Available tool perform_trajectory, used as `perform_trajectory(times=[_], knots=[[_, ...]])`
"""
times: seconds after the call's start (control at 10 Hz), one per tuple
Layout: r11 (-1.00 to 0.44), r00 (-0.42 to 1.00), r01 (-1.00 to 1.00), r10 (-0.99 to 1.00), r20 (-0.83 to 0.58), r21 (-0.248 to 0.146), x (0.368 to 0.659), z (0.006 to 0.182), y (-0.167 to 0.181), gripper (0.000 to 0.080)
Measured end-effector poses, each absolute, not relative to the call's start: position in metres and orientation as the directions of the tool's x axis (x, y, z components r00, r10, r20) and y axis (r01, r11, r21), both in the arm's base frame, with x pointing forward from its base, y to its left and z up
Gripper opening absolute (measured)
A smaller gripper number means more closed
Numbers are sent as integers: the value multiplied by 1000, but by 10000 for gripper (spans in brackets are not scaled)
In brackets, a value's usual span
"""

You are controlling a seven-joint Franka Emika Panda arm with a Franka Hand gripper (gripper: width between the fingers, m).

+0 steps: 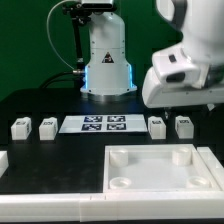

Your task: Assemble one leg

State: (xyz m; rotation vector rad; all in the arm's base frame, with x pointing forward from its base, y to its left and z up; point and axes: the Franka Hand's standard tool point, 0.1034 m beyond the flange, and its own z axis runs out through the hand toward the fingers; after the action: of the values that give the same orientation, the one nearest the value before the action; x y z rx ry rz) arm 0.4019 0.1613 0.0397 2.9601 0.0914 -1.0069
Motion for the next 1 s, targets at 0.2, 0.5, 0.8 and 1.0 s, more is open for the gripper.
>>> perform_trajectory(times=[0.2, 0.5, 0.8, 1.0], knots=[[-998, 658, 68, 44, -751, 2, 395, 26, 163, 649], [-997, 649, 75, 49, -759, -1, 390, 15, 167, 649], [-997, 648, 75, 50, -760, -2, 389, 14, 167, 620], [-997, 648, 76, 50, -760, -2, 389, 14, 167, 442]])
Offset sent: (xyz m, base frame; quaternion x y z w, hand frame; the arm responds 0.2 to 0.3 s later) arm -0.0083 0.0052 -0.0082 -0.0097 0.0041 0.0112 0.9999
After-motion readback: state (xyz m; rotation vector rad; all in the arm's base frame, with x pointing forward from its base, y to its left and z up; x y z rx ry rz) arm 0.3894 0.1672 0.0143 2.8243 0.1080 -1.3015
